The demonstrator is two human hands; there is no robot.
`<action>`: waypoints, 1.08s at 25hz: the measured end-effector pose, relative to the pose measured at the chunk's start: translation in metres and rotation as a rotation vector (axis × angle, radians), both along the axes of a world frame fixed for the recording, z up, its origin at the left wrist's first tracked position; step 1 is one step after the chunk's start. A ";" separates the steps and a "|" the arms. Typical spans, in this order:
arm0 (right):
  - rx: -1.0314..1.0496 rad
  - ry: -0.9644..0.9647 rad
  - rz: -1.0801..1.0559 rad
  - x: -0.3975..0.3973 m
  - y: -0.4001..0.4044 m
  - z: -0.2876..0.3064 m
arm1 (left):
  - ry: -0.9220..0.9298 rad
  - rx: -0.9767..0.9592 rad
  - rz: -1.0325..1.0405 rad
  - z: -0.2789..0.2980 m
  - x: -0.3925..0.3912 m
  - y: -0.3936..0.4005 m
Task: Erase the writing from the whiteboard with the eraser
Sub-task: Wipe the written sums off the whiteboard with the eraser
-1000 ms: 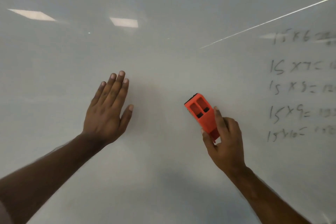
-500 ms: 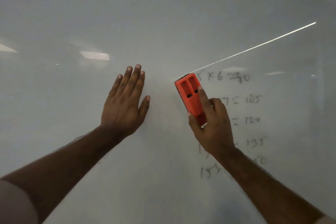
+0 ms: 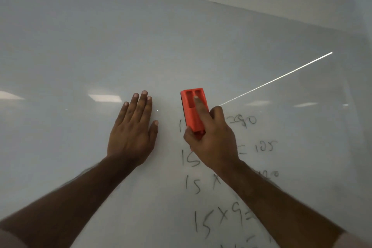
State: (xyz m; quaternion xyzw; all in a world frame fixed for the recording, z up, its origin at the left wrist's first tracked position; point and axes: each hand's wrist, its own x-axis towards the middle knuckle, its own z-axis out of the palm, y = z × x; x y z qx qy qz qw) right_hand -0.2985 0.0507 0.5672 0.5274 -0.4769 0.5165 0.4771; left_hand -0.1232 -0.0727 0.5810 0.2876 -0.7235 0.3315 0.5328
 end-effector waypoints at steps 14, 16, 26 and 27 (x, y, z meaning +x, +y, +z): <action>0.028 0.181 -0.100 0.003 -0.049 0.020 | 0.051 -0.105 0.060 -0.017 -0.002 -0.020; 0.002 0.146 -0.100 -0.024 -0.042 0.023 | 0.056 -0.109 0.067 -0.017 -0.002 -0.021; -0.071 -0.112 -0.187 -0.158 -0.002 0.027 | 0.057 -0.104 0.101 -0.017 -0.004 -0.023; -0.081 -0.141 -0.197 -0.170 0.001 0.025 | 0.059 -0.101 0.103 -0.018 -0.005 -0.023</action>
